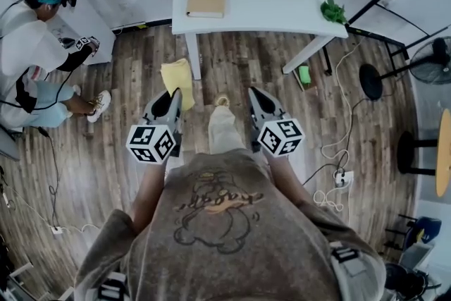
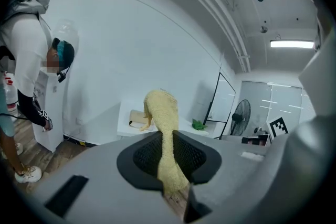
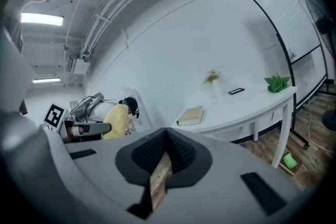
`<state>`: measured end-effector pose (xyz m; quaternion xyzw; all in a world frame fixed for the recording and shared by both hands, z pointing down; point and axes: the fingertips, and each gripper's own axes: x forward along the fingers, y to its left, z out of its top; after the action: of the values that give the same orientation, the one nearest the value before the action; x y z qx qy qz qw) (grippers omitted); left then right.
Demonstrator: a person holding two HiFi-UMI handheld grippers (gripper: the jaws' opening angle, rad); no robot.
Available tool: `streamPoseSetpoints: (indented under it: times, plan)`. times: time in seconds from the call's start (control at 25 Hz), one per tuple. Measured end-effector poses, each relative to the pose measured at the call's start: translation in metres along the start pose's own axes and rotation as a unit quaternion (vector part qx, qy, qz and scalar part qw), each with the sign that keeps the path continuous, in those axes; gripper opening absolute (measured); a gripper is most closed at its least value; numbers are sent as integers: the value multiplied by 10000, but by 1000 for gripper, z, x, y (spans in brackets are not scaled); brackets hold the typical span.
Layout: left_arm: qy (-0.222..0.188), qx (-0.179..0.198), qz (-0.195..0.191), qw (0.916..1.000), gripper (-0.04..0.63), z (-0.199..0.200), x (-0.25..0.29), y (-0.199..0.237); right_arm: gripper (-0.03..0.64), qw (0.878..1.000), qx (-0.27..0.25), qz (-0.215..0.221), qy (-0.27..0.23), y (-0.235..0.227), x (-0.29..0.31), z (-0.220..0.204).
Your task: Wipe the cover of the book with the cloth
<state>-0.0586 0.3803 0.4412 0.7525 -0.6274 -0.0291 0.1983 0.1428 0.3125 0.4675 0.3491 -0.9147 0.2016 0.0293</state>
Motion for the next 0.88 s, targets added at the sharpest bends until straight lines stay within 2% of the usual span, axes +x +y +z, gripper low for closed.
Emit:
streamPoseSetpoints:
  times: [0.44,0.88]
  plan:
    - [-23,-61,203,9998,52,54,118,79,2,9995,-26,258,203,-61,154,47]
    - [75,-174,430,9989,52,110,256,129,2,9978,37,451,477,-143,271,101]
